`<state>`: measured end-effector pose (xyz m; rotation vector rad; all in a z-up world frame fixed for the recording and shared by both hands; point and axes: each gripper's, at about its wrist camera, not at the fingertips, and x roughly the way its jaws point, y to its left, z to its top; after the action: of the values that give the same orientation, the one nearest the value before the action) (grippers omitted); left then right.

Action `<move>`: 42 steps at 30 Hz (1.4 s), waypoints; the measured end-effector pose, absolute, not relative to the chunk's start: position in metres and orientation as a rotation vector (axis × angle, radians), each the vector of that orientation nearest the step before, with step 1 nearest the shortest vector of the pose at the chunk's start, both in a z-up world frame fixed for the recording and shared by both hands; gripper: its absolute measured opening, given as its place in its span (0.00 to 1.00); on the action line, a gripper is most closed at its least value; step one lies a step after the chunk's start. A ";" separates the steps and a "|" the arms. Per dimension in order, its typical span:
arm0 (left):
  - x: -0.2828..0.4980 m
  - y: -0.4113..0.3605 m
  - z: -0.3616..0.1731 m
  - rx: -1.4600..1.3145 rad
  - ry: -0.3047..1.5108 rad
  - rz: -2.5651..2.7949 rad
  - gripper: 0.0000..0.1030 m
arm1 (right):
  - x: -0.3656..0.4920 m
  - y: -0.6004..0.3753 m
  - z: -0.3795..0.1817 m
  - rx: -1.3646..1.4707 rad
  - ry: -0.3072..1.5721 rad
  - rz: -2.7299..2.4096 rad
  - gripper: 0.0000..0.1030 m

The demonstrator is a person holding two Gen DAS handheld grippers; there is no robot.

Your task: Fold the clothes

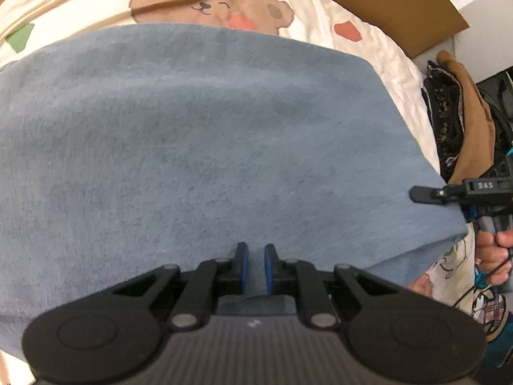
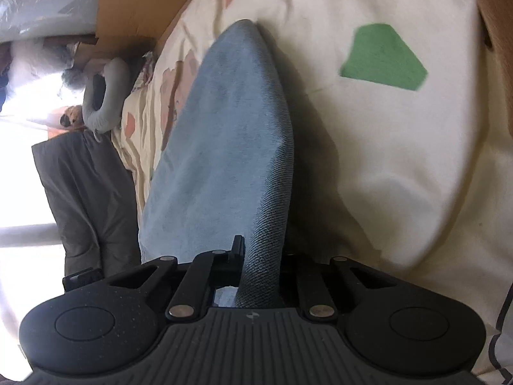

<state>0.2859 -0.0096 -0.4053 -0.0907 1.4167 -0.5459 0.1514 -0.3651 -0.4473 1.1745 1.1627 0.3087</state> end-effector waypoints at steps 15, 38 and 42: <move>0.260 -0.004 -0.393 -0.063 1.491 -0.634 0.05 | 0.152 -0.365 -0.445 1.142 1.173 0.303 0.09; 0.355 -0.012 -0.397 -0.163 1.245 -0.397 0.08 | 0.149 -0.369 -0.451 1.130 1.196 0.281 0.17; 0.366 -0.014 -0.398 -0.170 1.227 -0.380 0.06 | 0.148 -0.369 -0.453 1.130 1.192 0.266 0.20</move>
<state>0.3664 -0.0140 -0.3980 -0.1701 1.2272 -0.3801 0.1476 -0.3692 -0.4531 1.1298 1.1922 0.2661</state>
